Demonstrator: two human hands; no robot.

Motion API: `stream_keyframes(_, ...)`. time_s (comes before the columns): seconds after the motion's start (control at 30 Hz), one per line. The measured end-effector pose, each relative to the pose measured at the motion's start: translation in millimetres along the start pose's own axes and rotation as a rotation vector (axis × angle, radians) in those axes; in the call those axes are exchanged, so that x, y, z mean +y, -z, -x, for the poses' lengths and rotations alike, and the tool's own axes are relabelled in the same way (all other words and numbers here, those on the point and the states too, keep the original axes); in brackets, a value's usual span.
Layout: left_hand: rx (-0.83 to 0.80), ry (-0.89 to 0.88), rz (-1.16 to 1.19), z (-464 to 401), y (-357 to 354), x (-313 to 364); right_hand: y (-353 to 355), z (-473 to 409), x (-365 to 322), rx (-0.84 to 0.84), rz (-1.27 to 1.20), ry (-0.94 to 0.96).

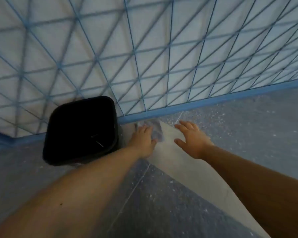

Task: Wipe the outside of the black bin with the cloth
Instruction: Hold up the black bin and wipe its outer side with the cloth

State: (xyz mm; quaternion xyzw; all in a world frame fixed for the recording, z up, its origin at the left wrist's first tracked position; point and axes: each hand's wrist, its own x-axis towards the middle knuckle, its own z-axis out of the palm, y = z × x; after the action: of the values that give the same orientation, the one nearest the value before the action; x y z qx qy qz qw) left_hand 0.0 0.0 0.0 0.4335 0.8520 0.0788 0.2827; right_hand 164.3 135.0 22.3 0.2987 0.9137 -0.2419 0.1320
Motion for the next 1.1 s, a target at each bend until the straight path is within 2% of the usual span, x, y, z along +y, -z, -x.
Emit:
stream_keyframes(0.2,0.079,0.15,0.073,-61,-57,-18,-51,-54,28,0.018,0.039,0.029)
stream_keyframes(0.3,0.173,0.276,0.234,-73,-68,-23,-53,-57,31,0.039,0.0,0.011)
stream_keyframes(0.4,0.169,0.412,0.393,-86,-70,-26,-57,-51,27,0.027,-0.029,0.025)
stream_keyframes(0.6,0.285,0.538,0.401,-103,-80,-36,-63,-53,29,-0.003,0.021,0.042)
stream_keyframes(0.7,0.224,0.608,0.455,-103,-85,-40,-62,-55,31,0.033,-0.026,0.035)
stream_keyframes(0.83,0.249,0.546,0.881,-86,-83,-35,-66,-52,29,0.084,-0.085,0.007)
stream_keyframes(0.97,0.207,0.432,1.238,-62,-75,-21,-65,-49,15,0.128,-0.217,-0.038)
stream_keyframes(1.03,0.189,0.359,1.347,-47,-67,-11,-58,-44,0,0.174,-0.42,-0.09)
stream_keyframes(1.1,0.152,0.269,1.362,-31,-59,-1,-49,-37,-20,0.176,-0.719,-0.177)
